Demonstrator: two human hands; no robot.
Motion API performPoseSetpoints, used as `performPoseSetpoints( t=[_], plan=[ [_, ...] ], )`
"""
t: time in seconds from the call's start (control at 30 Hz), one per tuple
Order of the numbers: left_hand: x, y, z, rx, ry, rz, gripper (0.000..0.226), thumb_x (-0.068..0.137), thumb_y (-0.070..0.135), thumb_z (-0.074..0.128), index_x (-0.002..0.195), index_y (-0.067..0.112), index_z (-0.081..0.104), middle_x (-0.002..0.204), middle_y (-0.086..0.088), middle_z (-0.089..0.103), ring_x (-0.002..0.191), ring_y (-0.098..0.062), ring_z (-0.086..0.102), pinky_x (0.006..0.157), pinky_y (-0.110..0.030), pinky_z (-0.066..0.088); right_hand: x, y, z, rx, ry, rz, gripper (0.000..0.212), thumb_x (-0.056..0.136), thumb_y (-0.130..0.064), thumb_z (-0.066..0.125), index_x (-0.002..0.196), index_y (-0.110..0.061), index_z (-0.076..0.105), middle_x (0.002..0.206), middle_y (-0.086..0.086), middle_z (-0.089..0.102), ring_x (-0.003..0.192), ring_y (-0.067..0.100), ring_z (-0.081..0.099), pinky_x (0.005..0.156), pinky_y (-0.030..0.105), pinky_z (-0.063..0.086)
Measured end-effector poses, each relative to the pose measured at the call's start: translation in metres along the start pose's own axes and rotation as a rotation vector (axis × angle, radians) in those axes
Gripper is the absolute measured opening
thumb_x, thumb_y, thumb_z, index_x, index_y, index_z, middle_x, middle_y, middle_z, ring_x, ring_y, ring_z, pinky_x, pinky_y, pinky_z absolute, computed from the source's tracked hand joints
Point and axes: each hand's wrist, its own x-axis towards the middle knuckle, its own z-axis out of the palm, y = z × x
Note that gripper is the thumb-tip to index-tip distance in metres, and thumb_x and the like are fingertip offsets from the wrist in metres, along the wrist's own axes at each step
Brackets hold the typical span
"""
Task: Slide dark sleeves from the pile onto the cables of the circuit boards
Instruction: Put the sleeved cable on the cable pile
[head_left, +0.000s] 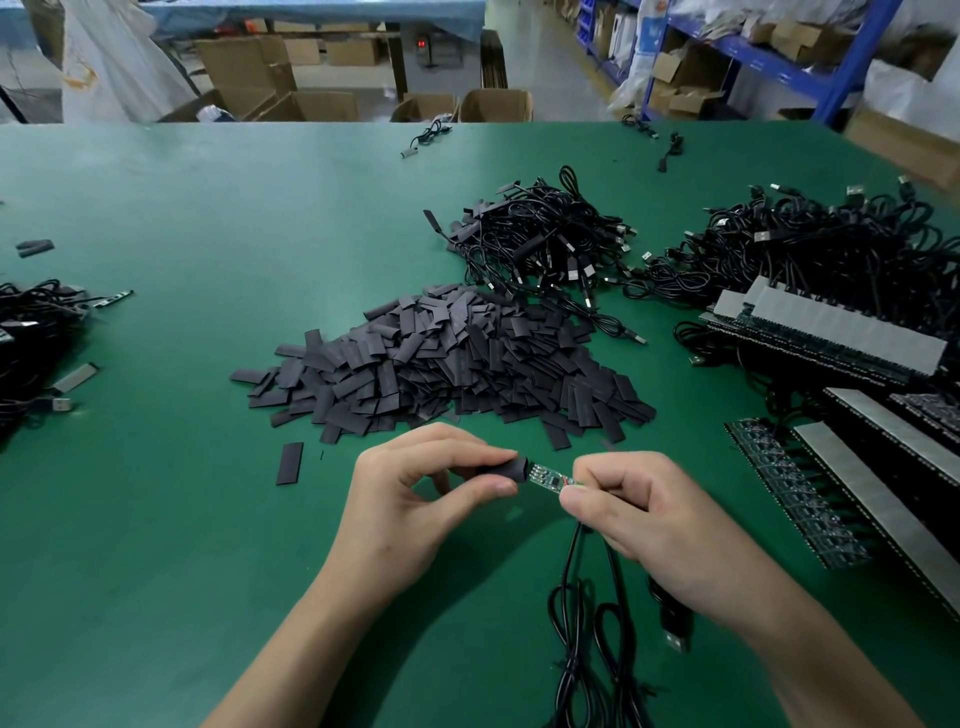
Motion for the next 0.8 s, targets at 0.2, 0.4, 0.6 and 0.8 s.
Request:
performPoseSetpoints(
  t=[0.2,0.4,0.6,0.8],
  plan=[
    [0.000,0.001,0.000,0.010,-0.021,0.000,0.016,0.080,0.029,0.083,0.096,0.024,0.082,0.092,0.013,0.076,0.086,-0.013,0.072,0.070,-0.023,0.052,-0.001,0.000,-0.001,-0.063,-0.002,-0.012,0.045,0.088,-0.055,0.056,0.067,-0.017,0.043,0.057,-0.011,0.031,0.053,0.006,0.029,0.051,0.024,0.024],
    [0.001,0.002,-0.003,0.095,-0.072,0.035,0.018,0.081,0.029,0.083,0.097,0.021,0.083,0.092,0.013,0.075,0.085,-0.013,0.071,0.068,-0.033,0.054,-0.001,0.000,-0.001,-0.089,-0.048,-0.008,0.045,0.088,-0.055,0.055,0.066,-0.019,0.043,0.059,-0.011,0.031,0.055,0.007,0.029,0.052,0.028,0.023],
    [0.001,0.004,-0.007,0.091,-0.186,0.021,0.018,0.081,0.027,0.083,0.098,0.022,0.083,0.093,0.011,0.075,0.087,-0.013,0.071,0.073,-0.032,0.054,-0.002,-0.002,-0.004,-0.079,-0.128,0.038,0.042,0.087,-0.056,0.055,0.061,-0.025,0.042,0.056,-0.012,0.031,0.052,0.004,0.028,0.050,0.023,0.023],
    [0.002,0.005,-0.010,0.073,-0.252,0.030,0.019,0.080,0.023,0.085,0.099,0.020,0.083,0.093,0.010,0.075,0.089,-0.012,0.072,0.080,-0.027,0.055,-0.002,-0.003,-0.005,-0.071,-0.129,0.074,0.045,0.087,-0.059,0.056,0.063,-0.024,0.044,0.053,-0.013,0.030,0.049,0.004,0.025,0.049,0.024,0.022]
  ],
)
